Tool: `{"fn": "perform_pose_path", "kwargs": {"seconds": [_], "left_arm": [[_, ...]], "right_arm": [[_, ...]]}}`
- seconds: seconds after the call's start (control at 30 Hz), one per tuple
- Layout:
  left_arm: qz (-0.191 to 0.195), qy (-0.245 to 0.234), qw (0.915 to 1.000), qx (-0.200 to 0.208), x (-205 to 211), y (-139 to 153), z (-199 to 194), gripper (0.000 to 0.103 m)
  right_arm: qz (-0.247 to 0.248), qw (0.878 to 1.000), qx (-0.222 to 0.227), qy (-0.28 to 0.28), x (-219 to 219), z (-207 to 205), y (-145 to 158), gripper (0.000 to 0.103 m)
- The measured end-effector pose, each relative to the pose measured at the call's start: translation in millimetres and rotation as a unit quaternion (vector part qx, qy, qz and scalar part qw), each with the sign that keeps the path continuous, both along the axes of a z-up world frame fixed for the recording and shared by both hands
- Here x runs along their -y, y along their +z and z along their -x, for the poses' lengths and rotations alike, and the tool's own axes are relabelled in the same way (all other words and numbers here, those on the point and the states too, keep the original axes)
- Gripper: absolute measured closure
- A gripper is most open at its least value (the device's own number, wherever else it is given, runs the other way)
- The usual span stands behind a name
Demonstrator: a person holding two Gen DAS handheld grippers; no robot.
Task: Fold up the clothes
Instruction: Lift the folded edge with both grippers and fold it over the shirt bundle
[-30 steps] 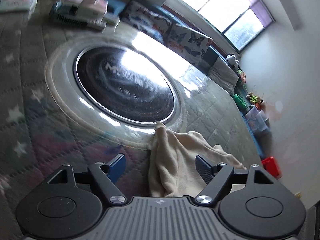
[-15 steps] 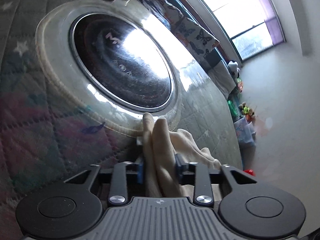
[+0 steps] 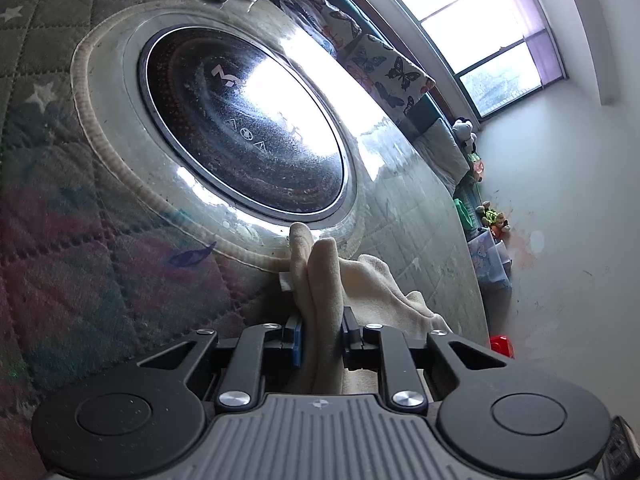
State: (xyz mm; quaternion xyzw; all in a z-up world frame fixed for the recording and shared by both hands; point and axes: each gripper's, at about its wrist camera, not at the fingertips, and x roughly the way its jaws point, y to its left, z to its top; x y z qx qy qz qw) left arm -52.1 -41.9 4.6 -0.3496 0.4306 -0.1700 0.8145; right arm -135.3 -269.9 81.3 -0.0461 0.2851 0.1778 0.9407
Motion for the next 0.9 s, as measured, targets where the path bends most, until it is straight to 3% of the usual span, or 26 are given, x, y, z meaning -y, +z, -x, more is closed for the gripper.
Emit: {"fn": "perform_pose_path", "kwargs": {"seconds": [0.13, 0.27, 0.5, 0.53, 0.57, 0.63, 0.9], "left_arm": [[-0.011, -0.003, 0.9999, 0.003, 3, 3, 0, 0.083], [-0.026, -0.008, 0.9996, 0.007, 7, 6, -4, 0.083], [-0.061, -0.017, 0.9978, 0.017, 16, 11, -6, 0.083], [-0.069, -0.020, 0.9972, 0.021, 18, 13, -6, 0.083], [-0.076, -0.022, 0.9965, 0.026, 20, 15, -6, 0.083], [-0.089, -0.028, 0.9949, 0.039, 25, 21, -5, 0.084], [-0.106, -0.065, 0.9876, 0.095, 55, 52, -11, 0.087]], "right_arm": [[-0.007, 0.995, -0.015, -0.095, 48, -11, -15, 0.074], [-0.030, 0.989, -0.032, -0.141, 72, -28, -30, 0.068], [-0.081, 0.983, -0.056, -0.157, 86, -43, -55, 0.067], [-0.082, 0.983, -0.054, -0.154, 85, -42, -55, 0.069], [-0.083, 0.984, -0.051, -0.152, 84, -42, -54, 0.080], [-0.081, 0.984, -0.045, -0.149, 83, -38, -52, 0.091], [-0.078, 0.984, 0.017, -0.162, 91, -24, -17, 0.093]]}}
